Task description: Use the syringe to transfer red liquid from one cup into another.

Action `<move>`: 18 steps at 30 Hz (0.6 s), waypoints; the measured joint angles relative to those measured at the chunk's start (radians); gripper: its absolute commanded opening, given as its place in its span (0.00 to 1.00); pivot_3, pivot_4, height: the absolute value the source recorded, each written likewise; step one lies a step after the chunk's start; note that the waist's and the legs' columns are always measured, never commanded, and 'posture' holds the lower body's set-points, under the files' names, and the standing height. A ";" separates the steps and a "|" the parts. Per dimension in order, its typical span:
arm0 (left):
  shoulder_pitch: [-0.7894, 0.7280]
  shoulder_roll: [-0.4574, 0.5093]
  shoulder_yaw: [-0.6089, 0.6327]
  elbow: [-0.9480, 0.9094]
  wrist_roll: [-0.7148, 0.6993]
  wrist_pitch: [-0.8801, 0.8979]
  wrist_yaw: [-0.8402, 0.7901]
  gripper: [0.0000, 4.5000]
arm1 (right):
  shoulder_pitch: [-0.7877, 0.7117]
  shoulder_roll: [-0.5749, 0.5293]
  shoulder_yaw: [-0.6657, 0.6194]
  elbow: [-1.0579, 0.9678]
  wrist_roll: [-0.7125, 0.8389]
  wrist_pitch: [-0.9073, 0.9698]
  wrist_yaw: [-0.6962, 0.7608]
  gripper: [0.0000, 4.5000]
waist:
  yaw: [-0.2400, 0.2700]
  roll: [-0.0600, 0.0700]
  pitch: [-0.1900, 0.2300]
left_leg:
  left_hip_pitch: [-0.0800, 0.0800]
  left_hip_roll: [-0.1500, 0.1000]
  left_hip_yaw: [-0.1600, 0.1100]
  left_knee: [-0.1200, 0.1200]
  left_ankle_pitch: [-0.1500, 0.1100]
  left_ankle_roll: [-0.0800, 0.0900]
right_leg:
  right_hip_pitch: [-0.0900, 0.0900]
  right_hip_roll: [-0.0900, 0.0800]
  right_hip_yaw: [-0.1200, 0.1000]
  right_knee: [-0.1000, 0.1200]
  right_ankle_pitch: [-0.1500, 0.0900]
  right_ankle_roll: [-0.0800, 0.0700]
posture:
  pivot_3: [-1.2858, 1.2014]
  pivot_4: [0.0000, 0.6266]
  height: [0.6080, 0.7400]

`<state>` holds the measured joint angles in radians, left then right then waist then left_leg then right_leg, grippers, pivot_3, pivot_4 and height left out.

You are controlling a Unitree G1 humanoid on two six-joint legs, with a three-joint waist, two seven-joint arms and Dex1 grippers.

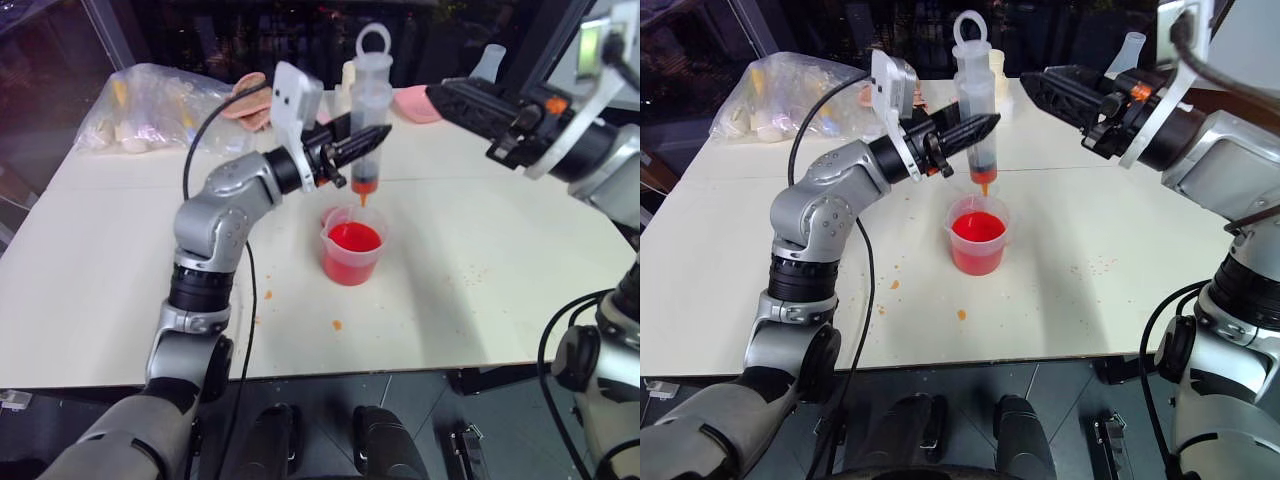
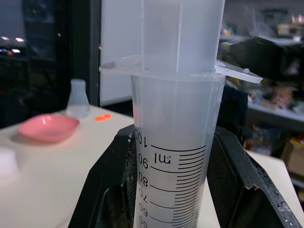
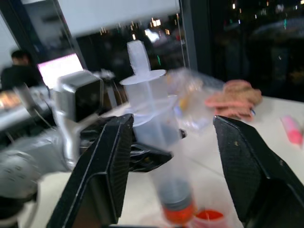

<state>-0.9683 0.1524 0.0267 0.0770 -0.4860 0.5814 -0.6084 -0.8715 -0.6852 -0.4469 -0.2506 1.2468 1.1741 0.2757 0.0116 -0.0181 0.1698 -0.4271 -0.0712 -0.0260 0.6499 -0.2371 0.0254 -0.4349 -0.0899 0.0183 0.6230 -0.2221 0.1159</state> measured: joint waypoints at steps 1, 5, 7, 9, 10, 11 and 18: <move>-0.017 0.000 0.003 0.028 0.010 -0.026 0.005 0.33 | 0.000 0.000 -0.002 0.000 0.016 -0.002 -0.016 0.60 | 0.000 0.000 0.000 | 0.000 0.000 0.000 0.000 0.000 0.000 | 0.000 0.000 0.000 0.000 0.000 0.000 | 0.52 0.24 1.00; -0.055 0.002 0.006 0.153 0.072 -0.177 0.013 0.33 | 0.001 0.006 0.009 -0.005 0.038 -0.018 -0.061 0.60 | 0.001 0.000 0.000 | 0.000 0.000 0.000 0.000 0.000 0.000 | 0.000 0.000 0.000 -0.001 0.000 0.000 | 0.52 0.24 1.00; -0.055 -0.001 0.008 0.214 0.090 -0.237 0.018 0.33 | 0.006 0.008 0.021 -0.012 0.043 -0.027 -0.074 0.60 | 0.001 0.000 0.000 | 0.000 0.000 0.000 0.000 0.000 0.000 | 0.000 0.000 0.000 -0.001 0.000 0.000 | 0.52 0.24 1.00; -0.053 -0.009 0.009 0.275 0.109 -0.294 0.020 0.33 | 0.008 0.010 0.045 -0.022 0.043 -0.035 -0.080 0.60 | 0.001 0.000 0.000 | -0.001 0.000 0.000 0.000 0.000 0.001 | 0.000 0.000 0.000 -0.001 0.000 0.000 | 0.52 0.24 1.00; -0.051 -0.015 0.009 0.296 0.114 -0.319 0.020 0.33 | 0.008 0.014 0.057 -0.024 0.042 -0.040 -0.084 0.60 | 0.001 0.000 0.000 | -0.001 0.000 0.000 0.000 -0.001 0.001 | 0.000 0.000 0.000 -0.002 0.000 0.000 | 0.52 0.24 1.00; -0.048 -0.021 0.009 0.311 0.120 -0.340 0.020 0.33 | 0.008 0.021 0.068 -0.024 0.039 -0.049 -0.088 0.60 | 0.001 0.000 0.000 | -0.001 0.000 0.000 0.000 -0.001 0.001 | 0.000 0.000 0.000 -0.002 0.000 0.000 | 0.52 0.24 1.00; 0.012 -0.059 -0.014 0.411 0.182 -0.500 0.007 0.33 | -0.035 0.084 0.210 -0.020 -0.094 -0.115 -0.107 0.60 | 0.000 0.000 0.000 | -0.001 0.000 0.000 -0.001 -0.001 0.001 | -0.001 0.000 0.000 -0.003 0.000 0.000 | 0.52 0.24 1.00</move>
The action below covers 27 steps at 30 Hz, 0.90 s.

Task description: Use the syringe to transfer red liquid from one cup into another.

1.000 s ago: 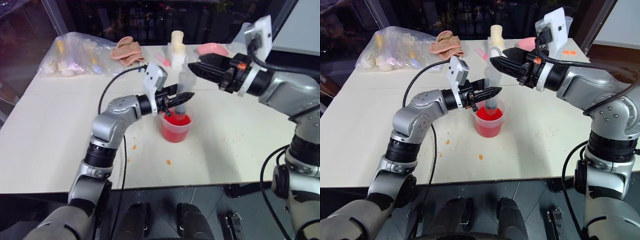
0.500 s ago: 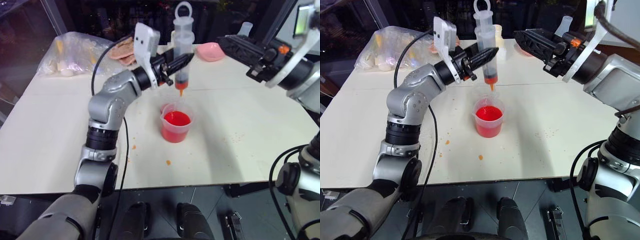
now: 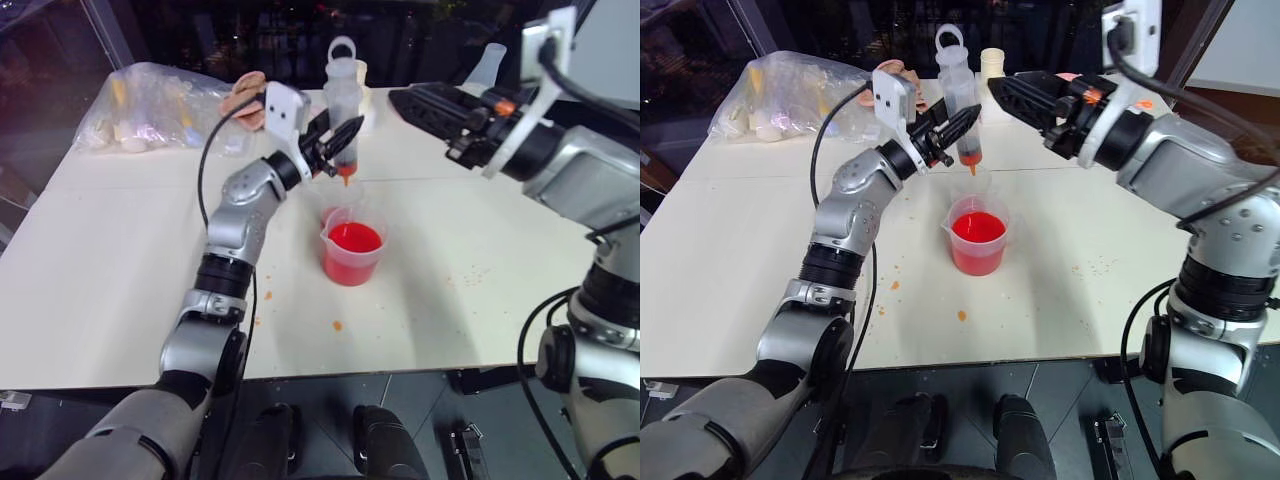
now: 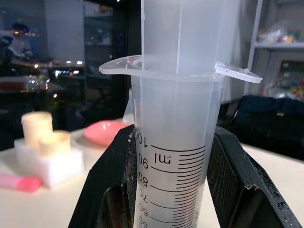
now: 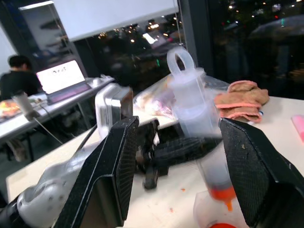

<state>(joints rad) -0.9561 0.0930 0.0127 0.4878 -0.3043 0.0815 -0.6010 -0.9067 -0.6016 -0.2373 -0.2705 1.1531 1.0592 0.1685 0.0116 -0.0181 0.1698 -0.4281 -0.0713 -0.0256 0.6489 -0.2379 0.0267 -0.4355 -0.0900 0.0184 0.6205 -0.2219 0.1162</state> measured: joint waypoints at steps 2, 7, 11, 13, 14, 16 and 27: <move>0.014 -0.007 -0.005 0.012 0.017 -0.024 -0.003 0.33 | -0.016 0.015 0.030 0.002 -0.047 -0.022 -0.006 0.60 | 0.000 0.000 0.000 | 0.000 0.000 0.000 0.000 0.000 0.000 | 0.000 0.000 0.000 0.000 0.000 0.000 | 0.52 0.24 1.00; 0.020 -0.019 -0.013 0.018 0.037 -0.052 -0.006 0.33 | -0.048 0.089 0.111 0.045 -0.209 -0.102 -0.037 0.60 | 0.000 0.000 0.000 | 0.000 0.000 0.000 0.000 0.000 0.000 | 0.000 0.000 0.000 0.000 0.000 0.000 | 0.52 0.24 1.00; 0.023 -0.021 -0.018 0.018 0.046 -0.054 -0.006 0.33 | -0.058 0.133 0.124 0.090 -0.298 -0.137 -0.064 0.60 | 0.000 0.000 0.000 | 0.000 0.000 0.000 0.000 0.000 0.000 | 0.000 0.000 -0.001 0.000 0.000 0.000 | 0.52 0.24 1.00; 0.028 -0.022 -0.018 0.018 0.051 -0.054 -0.006 0.33 | -0.065 0.149 0.124 0.103 -0.338 -0.152 -0.072 0.60 | 0.000 0.000 0.000 | 0.000 0.000 0.000 0.000 0.000 0.000 | 0.000 0.000 -0.001 0.000 0.000 0.000 | 0.52 0.24 1.00; 0.031 -0.024 -0.018 0.018 0.052 -0.054 -0.006 0.33 | -0.069 0.156 0.124 0.109 -0.355 -0.156 -0.075 0.60 | 0.000 0.000 0.000 | 0.000 0.000 0.000 0.000 0.000 0.000 | 0.000 0.001 -0.001 0.000 0.000 0.000 | 0.52 0.24 1.00; 0.035 -0.027 -0.018 0.018 0.054 -0.054 -0.006 0.33 | -0.076 0.176 0.124 0.124 -0.389 -0.165 -0.084 0.60 | -0.001 0.000 0.000 | 0.000 0.000 0.000 0.000 0.000 0.000 | 0.000 0.001 -0.001 0.000 0.000 0.000 | 0.52 0.24 1.00; 0.041 -0.032 -0.013 0.020 0.055 -0.054 -0.003 0.33 | -0.077 0.238 0.118 0.136 -0.461 -0.171 -0.074 0.60 | -0.002 0.000 0.000 | 0.000 0.000 0.000 0.000 0.000 0.000 | -0.001 0.002 -0.002 0.002 0.000 0.000 | 0.52 0.24 1.00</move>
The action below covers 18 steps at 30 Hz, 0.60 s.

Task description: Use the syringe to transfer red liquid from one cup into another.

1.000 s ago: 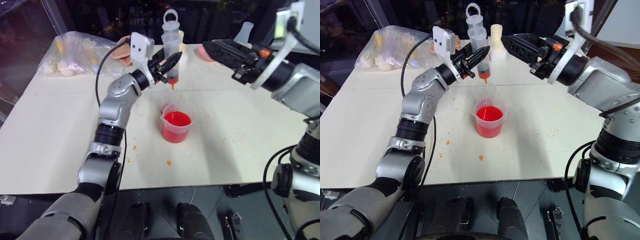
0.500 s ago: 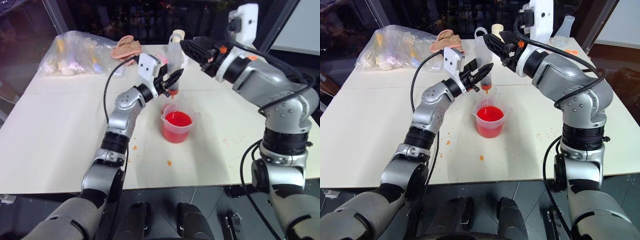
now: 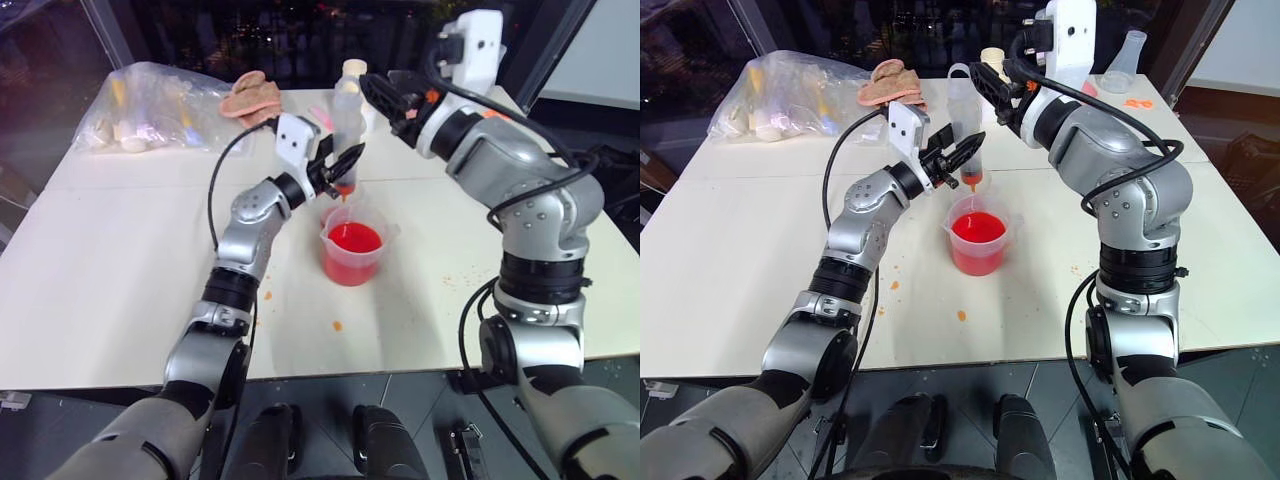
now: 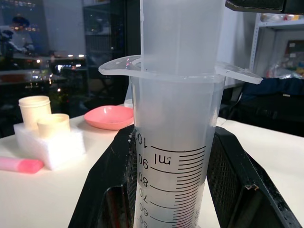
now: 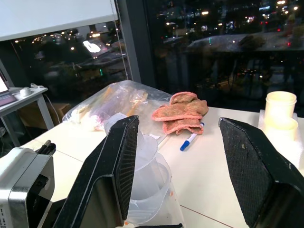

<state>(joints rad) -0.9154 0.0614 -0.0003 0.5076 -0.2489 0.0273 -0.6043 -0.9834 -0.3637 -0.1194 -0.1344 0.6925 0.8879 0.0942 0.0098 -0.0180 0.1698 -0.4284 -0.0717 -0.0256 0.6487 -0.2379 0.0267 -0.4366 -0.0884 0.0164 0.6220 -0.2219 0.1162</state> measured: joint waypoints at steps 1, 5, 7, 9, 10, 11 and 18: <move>0.000 0.000 0.001 0.000 0.000 0.000 0.000 0.33 | 0.000 0.001 -0.004 -0.001 0.000 0.002 0.002 0.60 | 0.000 0.000 0.000 | 0.000 0.000 0.000 0.000 0.000 0.000 | 0.000 0.000 0.000 0.000 0.000 0.000 | 0.52 0.24 1.00; 0.000 -0.002 0.001 0.000 0.000 0.002 -0.001 0.33 | 0.000 0.010 -0.012 -0.023 0.002 0.023 0.012 0.60 | 0.000 0.000 0.000 | 0.000 0.000 0.000 0.000 0.000 0.000 | 0.000 0.000 0.000 0.000 0.000 0.000 | 0.52 0.24 1.00; 0.000 -0.005 0.000 0.000 0.000 0.002 -0.002 0.33 | 0.001 0.013 -0.013 -0.035 0.008 0.035 0.018 0.60 | 0.000 0.000 0.000 | 0.000 0.000 0.000 0.000 0.000 0.000 | 0.000 0.000 0.000 0.001 0.000 0.000 | 0.52 0.24 1.00; 0.000 -0.006 -0.002 0.000 0.000 0.002 -0.003 0.33 | 0.001 0.020 -0.013 -0.040 0.013 0.046 0.022 0.60 | 0.000 0.000 0.000 | 0.000 0.000 0.000 0.000 0.000 0.000 | 0.000 0.000 0.000 0.001 0.000 0.000 | 0.52 0.24 1.00; 0.000 -0.007 -0.004 0.000 0.000 0.002 -0.003 0.33 | 0.003 0.022 -0.013 -0.040 0.016 0.051 0.023 0.60 | 0.000 0.000 0.000 | 0.000 0.000 0.000 0.000 0.000 0.000 | -0.001 0.000 0.000 0.002 0.000 0.000 | 0.52 0.24 1.00; 0.000 -0.008 -0.005 0.000 0.000 0.002 -0.003 0.33 | 0.004 0.023 -0.013 -0.040 0.018 0.057 0.024 0.60 | 0.000 0.000 0.000 | 0.000 0.000 0.000 0.000 0.000 0.000 | -0.001 0.000 0.000 0.003 0.000 0.000 | 0.52 0.24 1.00; 0.000 -0.008 -0.005 0.000 0.000 0.003 -0.003 0.33 | 0.014 0.024 -0.006 -0.041 -0.003 0.065 0.028 0.60 | 0.000 0.000 0.000 | 0.000 0.000 0.000 0.000 0.000 0.000 | -0.002 0.000 0.000 0.005 0.000 0.000 | 0.52 0.24 1.00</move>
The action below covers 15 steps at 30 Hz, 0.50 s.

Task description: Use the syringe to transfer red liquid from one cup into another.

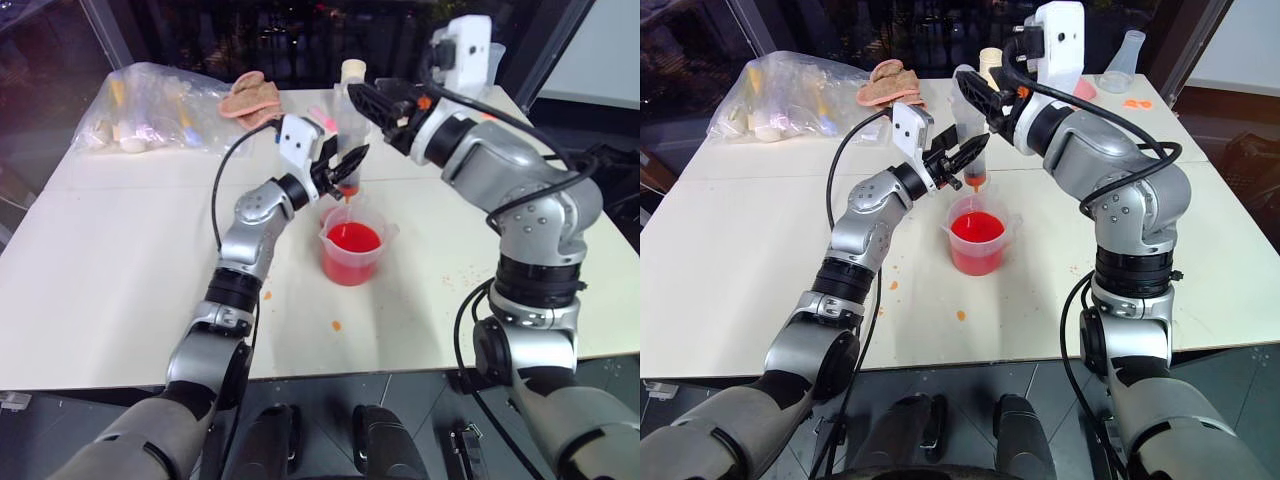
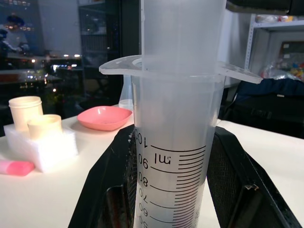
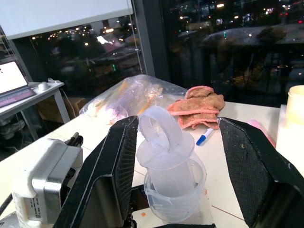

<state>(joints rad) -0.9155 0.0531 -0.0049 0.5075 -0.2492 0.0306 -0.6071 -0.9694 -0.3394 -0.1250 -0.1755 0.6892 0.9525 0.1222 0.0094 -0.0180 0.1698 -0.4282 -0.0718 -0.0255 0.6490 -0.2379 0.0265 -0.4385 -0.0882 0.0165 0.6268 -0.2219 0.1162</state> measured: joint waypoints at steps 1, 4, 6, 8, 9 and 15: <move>0.000 0.000 0.000 0.000 0.000 0.000 0.000 0.33 | 0.004 0.000 0.001 0.000 -0.005 -0.001 0.000 0.60 | 0.000 0.000 0.000 | 0.000 0.000 0.000 0.000 0.000 0.000 | 0.000 0.000 0.000 0.000 0.000 0.000 | 0.52 0.24 1.00; 0.000 0.000 0.000 0.000 0.000 0.002 0.000 0.33 | 0.007 0.004 0.005 0.005 -0.029 -0.005 0.003 0.60 | 0.000 0.000 0.000 | 0.000 0.000 0.000 0.000 0.000 0.000 | -0.001 0.001 0.000 0.001 0.000 0.000 | 0.52 0.24 1.00; 0.000 0.000 0.000 0.000 0.000 0.002 0.000 0.33 | 0.007 0.005 0.010 0.006 -0.044 -0.008 0.008 0.60 | 0.000 0.000 0.000 | 0.000 0.000 0.000 0.000 0.000 0.000 | -0.001 0.001 0.000 0.001 0.000 0.000 | 0.52 0.24 1.00; 0.000 0.000 0.000 0.000 0.000 0.003 0.000 0.33 | 0.006 0.009 0.017 0.016 -0.062 -0.018 0.012 0.60 | -0.001 0.000 0.000 | 0.000 0.000 0.000 0.000 0.000 0.000 | -0.001 0.001 0.000 0.001 0.000 0.000 | 0.52 0.24 1.00; 0.000 0.001 0.000 0.000 0.000 0.004 0.001 0.33 | 0.003 0.014 0.019 0.023 -0.071 -0.026 0.014 0.60 | -0.002 0.000 0.000 | 0.000 0.000 0.000 0.000 0.000 0.000 | -0.001 0.001 0.000 0.001 0.000 0.000 | 0.52 0.24 1.00; 0.000 0.002 0.003 -0.008 0.000 0.005 0.003 0.33 | -0.052 0.077 0.026 0.087 -0.137 -0.058 -0.011 0.60 | -0.008 0.000 0.000 | 0.000 0.000 0.001 0.000 0.000 -0.001 | -0.002 0.001 0.000 0.002 0.000 0.000 | 0.52 0.24 1.00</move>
<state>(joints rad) -0.9152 0.0548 -0.0021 0.4995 -0.2495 0.0351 -0.6044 -1.0217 -0.2622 -0.0986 -0.0883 0.5522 0.8942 0.1112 0.0014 -0.0179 0.1697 -0.4282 -0.0720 -0.0250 0.6490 -0.2375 0.0259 -0.4403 -0.0873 0.0166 0.6292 -0.2219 0.1162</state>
